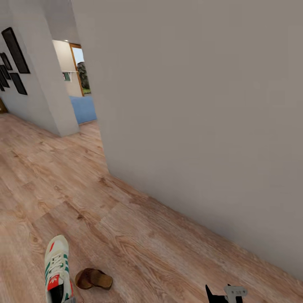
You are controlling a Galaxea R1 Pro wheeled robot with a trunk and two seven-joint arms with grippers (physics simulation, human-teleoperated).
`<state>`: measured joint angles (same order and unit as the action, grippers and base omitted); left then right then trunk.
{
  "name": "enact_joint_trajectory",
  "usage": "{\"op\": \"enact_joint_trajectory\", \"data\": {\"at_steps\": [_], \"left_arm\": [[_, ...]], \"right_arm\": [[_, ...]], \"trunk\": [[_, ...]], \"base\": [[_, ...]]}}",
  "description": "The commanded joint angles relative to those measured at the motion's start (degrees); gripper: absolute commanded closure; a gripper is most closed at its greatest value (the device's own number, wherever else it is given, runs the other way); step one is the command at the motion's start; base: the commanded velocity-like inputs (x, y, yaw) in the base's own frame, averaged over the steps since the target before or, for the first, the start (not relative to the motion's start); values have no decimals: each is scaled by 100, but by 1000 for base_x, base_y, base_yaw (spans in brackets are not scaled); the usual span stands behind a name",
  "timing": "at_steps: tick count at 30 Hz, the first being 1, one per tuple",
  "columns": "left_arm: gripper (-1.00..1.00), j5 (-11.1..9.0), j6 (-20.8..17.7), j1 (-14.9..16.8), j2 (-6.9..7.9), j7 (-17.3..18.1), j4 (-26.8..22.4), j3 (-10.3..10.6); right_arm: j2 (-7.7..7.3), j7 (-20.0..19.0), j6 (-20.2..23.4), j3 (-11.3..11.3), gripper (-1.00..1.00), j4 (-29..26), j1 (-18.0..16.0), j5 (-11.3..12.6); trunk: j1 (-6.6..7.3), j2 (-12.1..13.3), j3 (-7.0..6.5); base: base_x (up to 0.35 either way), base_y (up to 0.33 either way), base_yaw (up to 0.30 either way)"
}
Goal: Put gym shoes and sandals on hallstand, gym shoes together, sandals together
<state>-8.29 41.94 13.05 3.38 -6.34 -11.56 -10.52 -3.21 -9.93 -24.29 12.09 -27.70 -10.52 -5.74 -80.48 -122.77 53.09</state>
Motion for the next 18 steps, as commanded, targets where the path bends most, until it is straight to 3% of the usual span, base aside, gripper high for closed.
{"op": "enact_joint_trajectory", "data": {"at_steps": [1,18], "left_arm": [[100,-50,18,5,2,-16,5,40],[100,-50,16,5,4,-16,11,40]], "right_arm": [[5,-35,-21,48,-100,1,-3,-59],[5,-35,-24,44,-100,1,-3,-59]], "trunk": [[1,-2,5],[1,-2,5]], "base": [[0,0,277],[0,0,277]]}}
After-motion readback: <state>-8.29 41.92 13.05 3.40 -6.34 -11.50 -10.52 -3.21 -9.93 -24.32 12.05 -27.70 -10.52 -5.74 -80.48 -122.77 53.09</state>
